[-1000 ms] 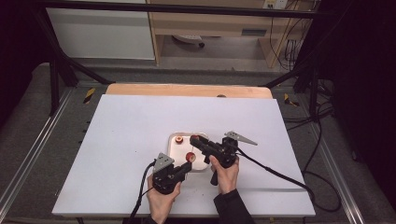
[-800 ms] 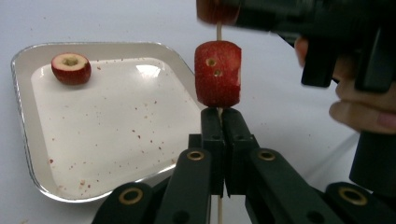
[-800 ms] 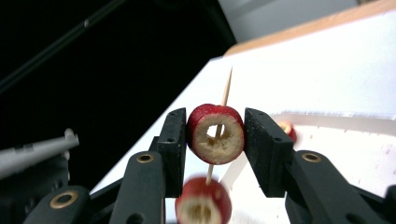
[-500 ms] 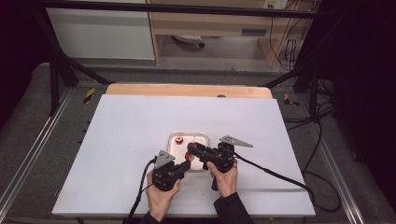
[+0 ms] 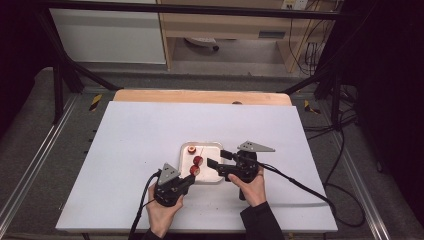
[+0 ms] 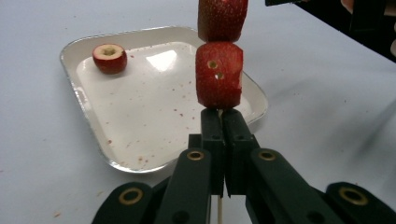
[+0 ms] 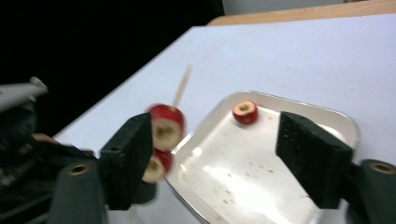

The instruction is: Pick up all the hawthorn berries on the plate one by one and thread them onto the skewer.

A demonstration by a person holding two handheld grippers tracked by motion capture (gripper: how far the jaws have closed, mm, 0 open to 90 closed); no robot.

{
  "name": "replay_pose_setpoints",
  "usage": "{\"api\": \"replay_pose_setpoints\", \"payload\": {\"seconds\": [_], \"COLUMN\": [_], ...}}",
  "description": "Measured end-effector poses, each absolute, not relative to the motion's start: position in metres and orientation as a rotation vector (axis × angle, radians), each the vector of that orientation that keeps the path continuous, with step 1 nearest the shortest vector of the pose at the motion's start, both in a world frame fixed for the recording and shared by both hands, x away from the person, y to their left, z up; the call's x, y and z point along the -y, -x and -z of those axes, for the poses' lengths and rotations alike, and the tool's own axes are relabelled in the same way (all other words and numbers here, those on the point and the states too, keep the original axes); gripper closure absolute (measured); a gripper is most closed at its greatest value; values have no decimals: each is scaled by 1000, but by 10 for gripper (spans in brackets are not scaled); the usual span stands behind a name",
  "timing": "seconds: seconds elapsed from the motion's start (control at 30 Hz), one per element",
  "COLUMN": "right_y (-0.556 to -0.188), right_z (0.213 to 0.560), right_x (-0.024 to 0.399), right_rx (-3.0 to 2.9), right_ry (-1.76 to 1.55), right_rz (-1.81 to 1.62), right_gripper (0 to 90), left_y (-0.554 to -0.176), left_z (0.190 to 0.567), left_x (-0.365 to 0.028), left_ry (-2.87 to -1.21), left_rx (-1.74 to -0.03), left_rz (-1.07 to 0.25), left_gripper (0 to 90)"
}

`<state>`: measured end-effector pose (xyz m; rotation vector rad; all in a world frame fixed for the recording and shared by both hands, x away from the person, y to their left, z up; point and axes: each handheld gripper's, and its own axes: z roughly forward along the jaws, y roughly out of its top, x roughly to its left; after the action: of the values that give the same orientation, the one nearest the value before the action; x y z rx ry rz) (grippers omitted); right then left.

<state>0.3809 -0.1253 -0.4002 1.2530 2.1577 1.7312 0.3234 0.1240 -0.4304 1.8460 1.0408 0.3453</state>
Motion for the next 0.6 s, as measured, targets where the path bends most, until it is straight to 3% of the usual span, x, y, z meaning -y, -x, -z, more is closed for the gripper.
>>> {"api": "replay_pose_setpoints", "payload": {"seconds": [0.23, 0.6], "right_y": [-389, -400], "right_z": [400, 396], "right_x": [132, 141], "right_rx": [-2268, -2427], "right_ry": [-1193, -1162], "right_rz": [-1554, -1363], "right_gripper": [111, 77], "left_y": [-322, -320], "left_z": [428, 429], "left_x": [-139, -162], "left_ry": [-1894, -1929], "left_rx": [-1019, -979], "left_rz": [-364, -361], "left_gripper": [883, 882]}}
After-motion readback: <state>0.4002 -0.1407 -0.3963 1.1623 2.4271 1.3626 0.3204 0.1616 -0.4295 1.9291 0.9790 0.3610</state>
